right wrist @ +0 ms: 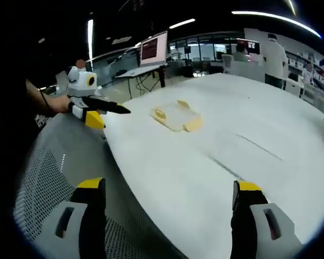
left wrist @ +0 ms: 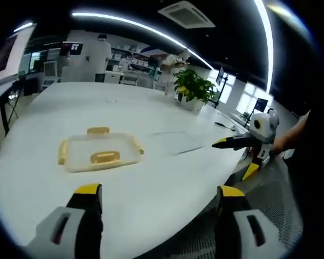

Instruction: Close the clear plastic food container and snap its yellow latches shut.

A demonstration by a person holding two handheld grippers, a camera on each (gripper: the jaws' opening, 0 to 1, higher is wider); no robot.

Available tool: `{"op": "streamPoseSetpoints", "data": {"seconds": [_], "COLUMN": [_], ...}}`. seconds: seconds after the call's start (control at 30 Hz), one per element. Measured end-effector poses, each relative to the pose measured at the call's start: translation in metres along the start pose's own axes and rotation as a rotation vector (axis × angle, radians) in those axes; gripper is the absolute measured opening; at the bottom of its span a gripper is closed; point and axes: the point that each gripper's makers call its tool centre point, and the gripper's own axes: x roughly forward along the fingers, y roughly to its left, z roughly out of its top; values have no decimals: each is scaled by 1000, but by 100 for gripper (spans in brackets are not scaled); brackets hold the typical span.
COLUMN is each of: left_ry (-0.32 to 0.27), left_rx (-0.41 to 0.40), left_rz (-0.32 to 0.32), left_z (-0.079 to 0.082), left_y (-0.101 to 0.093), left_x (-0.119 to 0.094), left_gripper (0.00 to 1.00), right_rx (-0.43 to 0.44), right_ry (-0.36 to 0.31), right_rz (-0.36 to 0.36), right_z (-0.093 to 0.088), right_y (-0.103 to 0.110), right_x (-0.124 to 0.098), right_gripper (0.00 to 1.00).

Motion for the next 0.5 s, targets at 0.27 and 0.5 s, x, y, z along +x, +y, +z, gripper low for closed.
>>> {"op": "streamPoseSetpoints", "data": {"seconds": [0.27,0.5], "left_ry": [14,19], "left_rx": [3,-12], "left_rz": [-2,-14], "left_z": [-2,-4], "left_y": [-1,-3], "left_x": [0,2], "left_gripper": [83,81], "right_rx": [-37,-41], "right_ry": [1,53], "right_rz": [-31,4], "right_z": [2,-8], "right_y": [-6,1], "right_x": [-1,3], "right_gripper": [91,89]}}
